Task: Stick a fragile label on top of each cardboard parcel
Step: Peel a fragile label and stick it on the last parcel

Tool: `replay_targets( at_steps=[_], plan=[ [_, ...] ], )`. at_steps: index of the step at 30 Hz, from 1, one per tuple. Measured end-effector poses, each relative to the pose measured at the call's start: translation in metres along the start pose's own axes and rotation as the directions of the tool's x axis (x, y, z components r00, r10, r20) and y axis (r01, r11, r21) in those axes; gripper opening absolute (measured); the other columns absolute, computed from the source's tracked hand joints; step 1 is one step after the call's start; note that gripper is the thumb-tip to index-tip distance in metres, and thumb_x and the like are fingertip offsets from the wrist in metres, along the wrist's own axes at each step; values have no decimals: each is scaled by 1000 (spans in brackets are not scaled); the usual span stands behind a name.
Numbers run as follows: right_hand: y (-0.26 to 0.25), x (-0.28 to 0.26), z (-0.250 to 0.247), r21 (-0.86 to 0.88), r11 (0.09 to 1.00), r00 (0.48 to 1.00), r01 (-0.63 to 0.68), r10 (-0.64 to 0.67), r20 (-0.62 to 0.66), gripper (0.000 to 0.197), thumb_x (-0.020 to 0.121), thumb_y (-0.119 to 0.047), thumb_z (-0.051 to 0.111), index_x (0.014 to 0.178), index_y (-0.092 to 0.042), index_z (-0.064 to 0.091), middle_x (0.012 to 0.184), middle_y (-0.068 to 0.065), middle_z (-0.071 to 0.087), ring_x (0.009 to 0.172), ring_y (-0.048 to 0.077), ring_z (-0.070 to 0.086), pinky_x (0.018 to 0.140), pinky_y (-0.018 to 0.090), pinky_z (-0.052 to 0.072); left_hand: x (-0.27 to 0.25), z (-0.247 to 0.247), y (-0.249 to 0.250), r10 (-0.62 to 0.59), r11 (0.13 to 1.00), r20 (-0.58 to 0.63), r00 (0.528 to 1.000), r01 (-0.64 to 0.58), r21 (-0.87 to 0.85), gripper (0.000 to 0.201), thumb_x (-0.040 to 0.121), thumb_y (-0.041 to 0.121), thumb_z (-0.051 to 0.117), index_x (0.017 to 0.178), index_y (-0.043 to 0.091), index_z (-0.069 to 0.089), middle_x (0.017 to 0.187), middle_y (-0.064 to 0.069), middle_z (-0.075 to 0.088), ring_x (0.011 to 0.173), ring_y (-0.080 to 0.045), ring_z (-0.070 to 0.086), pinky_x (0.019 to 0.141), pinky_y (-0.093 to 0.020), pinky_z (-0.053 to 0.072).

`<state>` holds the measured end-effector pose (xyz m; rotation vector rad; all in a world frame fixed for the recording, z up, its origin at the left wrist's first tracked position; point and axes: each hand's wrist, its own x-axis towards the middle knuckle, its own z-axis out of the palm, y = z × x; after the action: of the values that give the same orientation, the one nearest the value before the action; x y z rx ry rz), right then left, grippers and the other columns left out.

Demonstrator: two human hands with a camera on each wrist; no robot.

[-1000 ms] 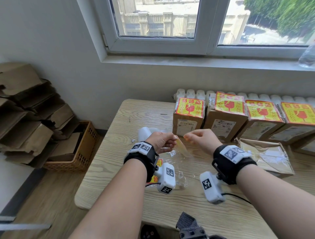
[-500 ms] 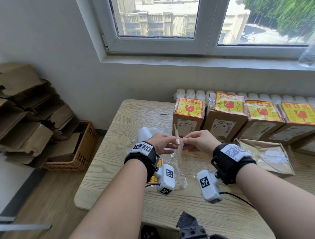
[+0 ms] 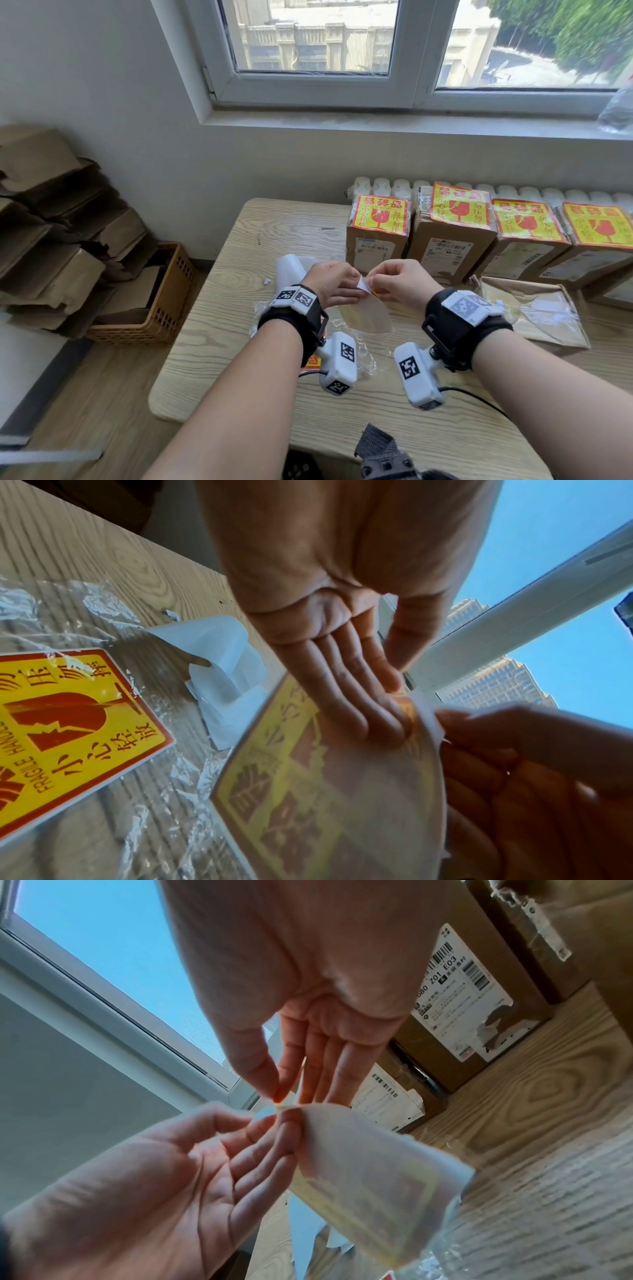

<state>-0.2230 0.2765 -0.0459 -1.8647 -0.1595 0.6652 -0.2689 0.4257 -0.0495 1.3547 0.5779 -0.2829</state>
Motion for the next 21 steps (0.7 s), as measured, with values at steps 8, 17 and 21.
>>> replay_targets(
  at_steps=[8,17,21],
  plan=[
    [-3,-3,-1,92,994,997,-57,62,-53,17,88,9,53,80,-4,62,90,18,65,77,26,68,67,31,61,4,-14,-5,55,992,-92,994,-44,116,28,80,-17,59,73,10,53,72,-10,58,60,-18,58,51,-18,54],
    [1,0,-6,-83,993,993,-79,71,-95,20,86,-2,59,81,-8,78,92,13,71,82,20,65,68,24,56,7,-14,0,8,962,-91,996,17,272,51,76,-21,28,81,5,71,83,-10,65,62,-14,54,43,-13,41],
    [1,4,-6,19,993,986,-119,120,-112,19,86,-8,60,85,2,75,88,18,72,72,22,68,70,30,59,8,-14,0,20,948,-135,991,24,316,52,80,-18,30,98,2,75,86,-9,65,64,-12,51,52,-15,41]
  ],
)
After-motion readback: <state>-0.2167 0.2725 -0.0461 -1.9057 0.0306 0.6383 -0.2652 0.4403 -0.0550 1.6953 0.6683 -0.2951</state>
